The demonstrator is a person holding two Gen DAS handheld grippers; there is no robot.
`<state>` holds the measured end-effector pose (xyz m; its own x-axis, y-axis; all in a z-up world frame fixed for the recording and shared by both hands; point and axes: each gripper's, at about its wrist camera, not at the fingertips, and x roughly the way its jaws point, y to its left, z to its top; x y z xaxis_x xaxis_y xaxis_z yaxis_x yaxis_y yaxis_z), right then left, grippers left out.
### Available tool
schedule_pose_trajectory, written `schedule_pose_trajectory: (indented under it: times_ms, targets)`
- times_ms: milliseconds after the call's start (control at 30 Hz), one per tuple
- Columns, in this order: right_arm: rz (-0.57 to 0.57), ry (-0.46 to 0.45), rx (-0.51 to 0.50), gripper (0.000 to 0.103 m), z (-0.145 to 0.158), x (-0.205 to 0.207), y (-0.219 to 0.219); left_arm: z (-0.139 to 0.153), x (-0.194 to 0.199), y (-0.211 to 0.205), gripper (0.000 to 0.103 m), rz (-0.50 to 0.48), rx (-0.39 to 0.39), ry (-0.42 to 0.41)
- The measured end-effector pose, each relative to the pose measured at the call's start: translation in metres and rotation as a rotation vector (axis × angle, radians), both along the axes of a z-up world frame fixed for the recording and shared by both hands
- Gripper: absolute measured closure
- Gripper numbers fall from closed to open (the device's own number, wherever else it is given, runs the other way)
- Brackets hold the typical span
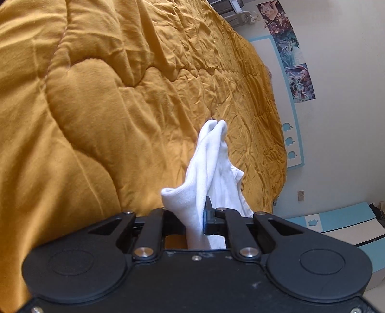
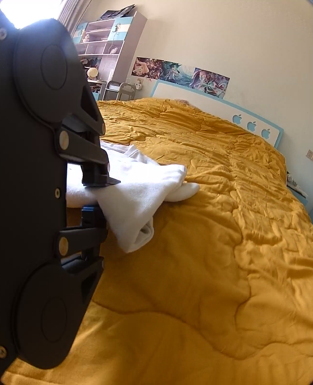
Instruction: Fold small clothes
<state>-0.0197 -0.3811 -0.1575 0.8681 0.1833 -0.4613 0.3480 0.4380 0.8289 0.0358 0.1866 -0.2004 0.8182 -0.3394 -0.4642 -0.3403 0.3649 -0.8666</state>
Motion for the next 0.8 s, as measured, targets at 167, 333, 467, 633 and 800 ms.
schedule_pose_trajectory:
  times_ms: [167,333,467,633,800]
  targets:
    - [-0.014,0.090,-0.044,0.073,0.002,-0.011,-0.015,0.024,-0.014,0.015,0.082,-0.006,0.141,0.036]
    - [-0.092,0.142,-0.296,0.061,0.042,-0.034,-0.027,0.068,-0.018,0.023,0.070,0.046,0.391,0.003]
    - [-0.010,0.003,-0.516,0.052,0.081,-0.013,-0.003,0.100,0.019,0.000,0.064,-0.042,0.506,-0.107]
    - [0.284,-0.150,-0.612,0.048,0.096,0.055,0.056,0.100,0.095,-0.054,0.062,-0.220,0.507,-0.175]
    - [0.575,-0.205,-0.598,0.049,0.071,0.128,0.119,0.066,0.164,-0.112,0.062,-0.378,0.485,-0.133]
